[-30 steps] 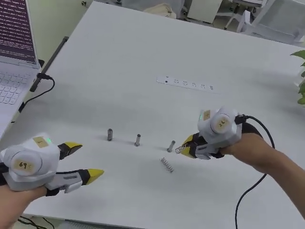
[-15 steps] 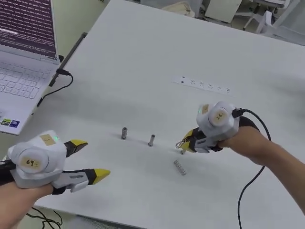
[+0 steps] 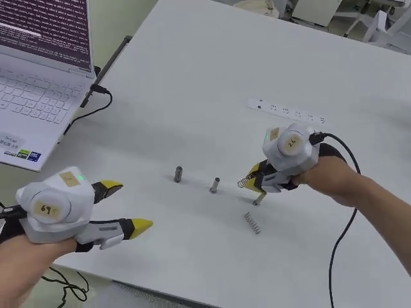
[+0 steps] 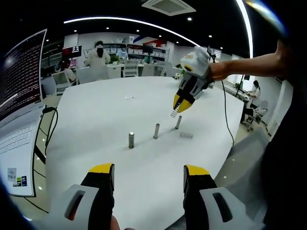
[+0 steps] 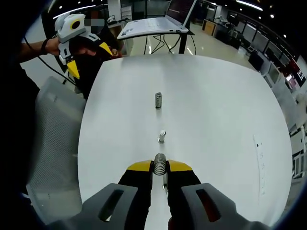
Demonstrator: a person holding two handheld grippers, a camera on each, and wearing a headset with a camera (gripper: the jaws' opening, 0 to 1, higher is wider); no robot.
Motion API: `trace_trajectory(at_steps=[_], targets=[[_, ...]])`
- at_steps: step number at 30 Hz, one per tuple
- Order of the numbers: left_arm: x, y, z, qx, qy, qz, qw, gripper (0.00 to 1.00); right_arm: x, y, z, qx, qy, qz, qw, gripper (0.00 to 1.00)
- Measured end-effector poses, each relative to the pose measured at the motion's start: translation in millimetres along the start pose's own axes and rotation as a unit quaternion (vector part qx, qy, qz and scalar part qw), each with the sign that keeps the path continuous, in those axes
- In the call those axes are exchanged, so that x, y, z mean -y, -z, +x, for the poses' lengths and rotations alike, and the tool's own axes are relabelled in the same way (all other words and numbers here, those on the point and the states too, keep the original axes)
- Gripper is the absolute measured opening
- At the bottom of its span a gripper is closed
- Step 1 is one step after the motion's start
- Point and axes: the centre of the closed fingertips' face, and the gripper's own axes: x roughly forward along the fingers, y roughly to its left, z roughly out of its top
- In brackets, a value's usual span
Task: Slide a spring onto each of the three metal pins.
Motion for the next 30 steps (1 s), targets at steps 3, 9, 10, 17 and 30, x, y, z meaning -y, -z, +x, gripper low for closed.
trace_trajectory(at_steps=[3,9,10,17,30], targets=[[-0.8,0.5,-1.9,-0.003,0.0,0.005,1.0,0.54,-0.4,-2.7,4.8,-0.001,-0.004,-0.001,1.0,0.08],[-7.5,1.4,-6.1,-0.003,-0.003,0.005,1.0,0.54,0.1,-8.5,15.3,-0.003,-0.011,-0.005,0.9999,0.08],[-8.2,1.5,-6.4,-0.003,-0.004,0.005,1.0,0.54,-0.2,-10.2,17.1,-0.003,-0.013,-0.007,0.9999,0.08],[-9.9,3.8,-6.6,-0.004,-0.006,0.001,1.0,0.53,1.9,-21.0,25.3,-0.002,-0.018,-0.013,0.9997,0.08],[-9.7,3.0,-8.1,-0.005,-0.006,-0.006,1.0,0.52,4.5,-27.7,32.0,-0.009,-0.031,-0.019,0.9993,0.08]])
